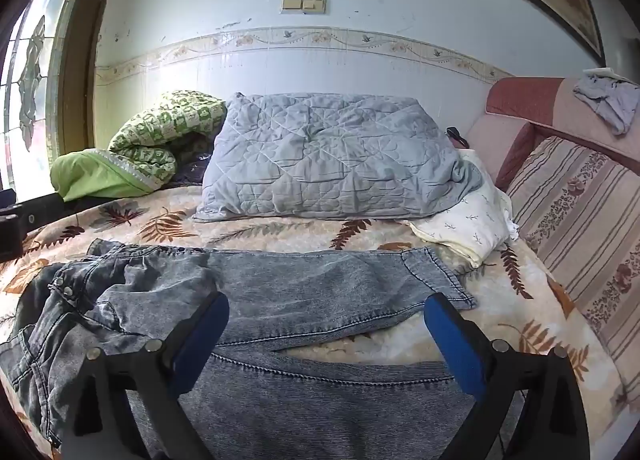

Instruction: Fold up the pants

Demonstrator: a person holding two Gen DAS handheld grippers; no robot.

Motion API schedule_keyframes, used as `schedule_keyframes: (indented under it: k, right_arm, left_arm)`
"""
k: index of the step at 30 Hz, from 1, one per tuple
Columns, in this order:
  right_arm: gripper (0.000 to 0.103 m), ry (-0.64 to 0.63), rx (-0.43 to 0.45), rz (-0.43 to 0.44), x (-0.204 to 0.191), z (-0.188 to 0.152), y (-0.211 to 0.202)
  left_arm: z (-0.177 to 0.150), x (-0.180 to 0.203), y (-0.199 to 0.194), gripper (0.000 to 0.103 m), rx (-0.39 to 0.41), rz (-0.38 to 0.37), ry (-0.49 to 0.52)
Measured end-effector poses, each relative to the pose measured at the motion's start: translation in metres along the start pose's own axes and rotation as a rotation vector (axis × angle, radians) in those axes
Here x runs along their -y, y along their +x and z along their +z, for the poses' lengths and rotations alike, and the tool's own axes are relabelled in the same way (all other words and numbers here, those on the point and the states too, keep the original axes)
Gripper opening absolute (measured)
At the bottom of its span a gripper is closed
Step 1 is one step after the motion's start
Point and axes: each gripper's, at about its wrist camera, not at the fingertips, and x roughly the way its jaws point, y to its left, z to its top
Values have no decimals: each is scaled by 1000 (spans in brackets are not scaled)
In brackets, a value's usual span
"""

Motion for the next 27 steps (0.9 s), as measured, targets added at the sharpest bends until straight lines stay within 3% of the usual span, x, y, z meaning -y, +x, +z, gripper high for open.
schedule_keyframes:
  k: [6, 10, 27]
  right_arm:
    - [99, 19, -34, -7, 3, -2, 4]
    - [99, 21, -49, -16, 5, -1, 7]
    - [99, 24, -137, -52, 8, -8, 23]
  left_arm:
    - [-7, -1, 3, 103, -7, 2, -8]
    - [-11, 1, 15, 103, -58, -10, 13]
    - [-14, 6, 21, 103, -92, -17, 12]
